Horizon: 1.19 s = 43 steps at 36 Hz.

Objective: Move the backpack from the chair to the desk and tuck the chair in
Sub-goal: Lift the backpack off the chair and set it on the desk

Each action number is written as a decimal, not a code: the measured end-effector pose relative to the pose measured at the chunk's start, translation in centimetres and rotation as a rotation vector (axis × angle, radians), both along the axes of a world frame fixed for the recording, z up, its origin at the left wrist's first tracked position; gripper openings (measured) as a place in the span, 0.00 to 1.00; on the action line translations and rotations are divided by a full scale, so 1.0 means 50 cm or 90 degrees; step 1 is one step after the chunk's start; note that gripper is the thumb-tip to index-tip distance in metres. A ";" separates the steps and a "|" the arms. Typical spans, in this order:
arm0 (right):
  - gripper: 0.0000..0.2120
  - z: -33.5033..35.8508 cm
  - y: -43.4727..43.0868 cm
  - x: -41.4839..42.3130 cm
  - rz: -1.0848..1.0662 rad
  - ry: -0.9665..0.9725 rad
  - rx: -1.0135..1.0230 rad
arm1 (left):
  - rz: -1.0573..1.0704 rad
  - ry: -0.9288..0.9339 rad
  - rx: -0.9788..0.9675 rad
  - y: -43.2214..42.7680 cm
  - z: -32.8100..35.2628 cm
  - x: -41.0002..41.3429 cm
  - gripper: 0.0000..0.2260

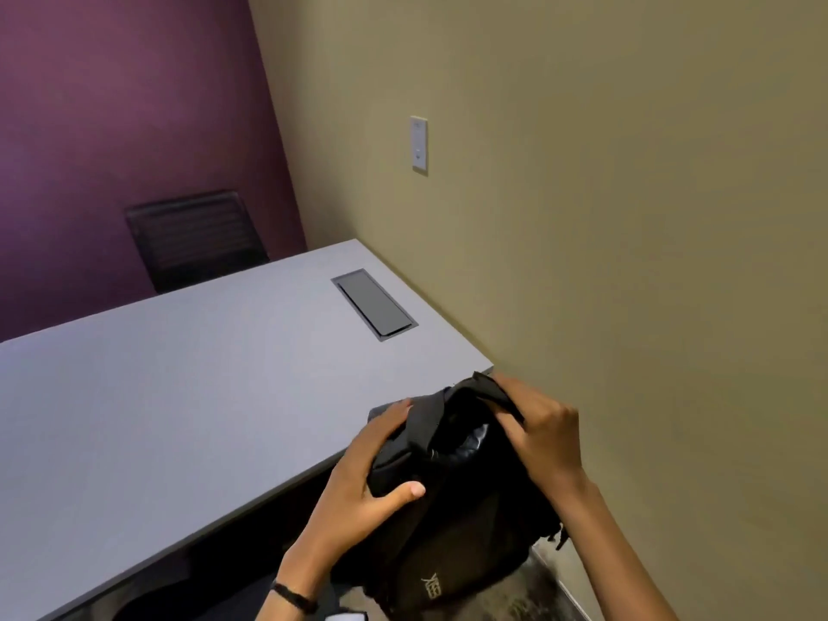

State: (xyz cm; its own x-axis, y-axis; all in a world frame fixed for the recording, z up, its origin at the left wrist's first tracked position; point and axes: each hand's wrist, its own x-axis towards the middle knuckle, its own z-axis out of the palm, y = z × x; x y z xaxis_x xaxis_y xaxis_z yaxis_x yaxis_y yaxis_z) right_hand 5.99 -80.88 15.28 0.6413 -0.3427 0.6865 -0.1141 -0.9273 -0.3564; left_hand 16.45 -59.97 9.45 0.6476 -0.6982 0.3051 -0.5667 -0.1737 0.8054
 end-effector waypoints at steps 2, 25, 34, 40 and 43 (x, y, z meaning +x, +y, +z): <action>0.15 0.020 -0.016 0.049 0.020 -0.017 -0.009 | 0.042 -0.001 -0.028 -0.008 0.002 0.044 0.28; 0.12 0.132 -0.334 0.516 0.181 -0.079 0.031 | 0.315 -0.269 -0.131 -0.313 0.201 0.485 0.13; 0.09 0.174 -0.372 0.636 0.201 -0.126 0.032 | 0.356 -0.249 -0.158 -0.364 0.253 0.607 0.08; 0.13 0.217 -0.403 0.695 0.247 -0.234 0.290 | 0.347 -0.217 -0.126 -0.414 0.221 0.692 0.11; 0.11 0.241 -0.422 0.725 0.234 -0.157 0.245 | 0.330 -0.194 -0.086 -0.456 0.185 0.737 0.08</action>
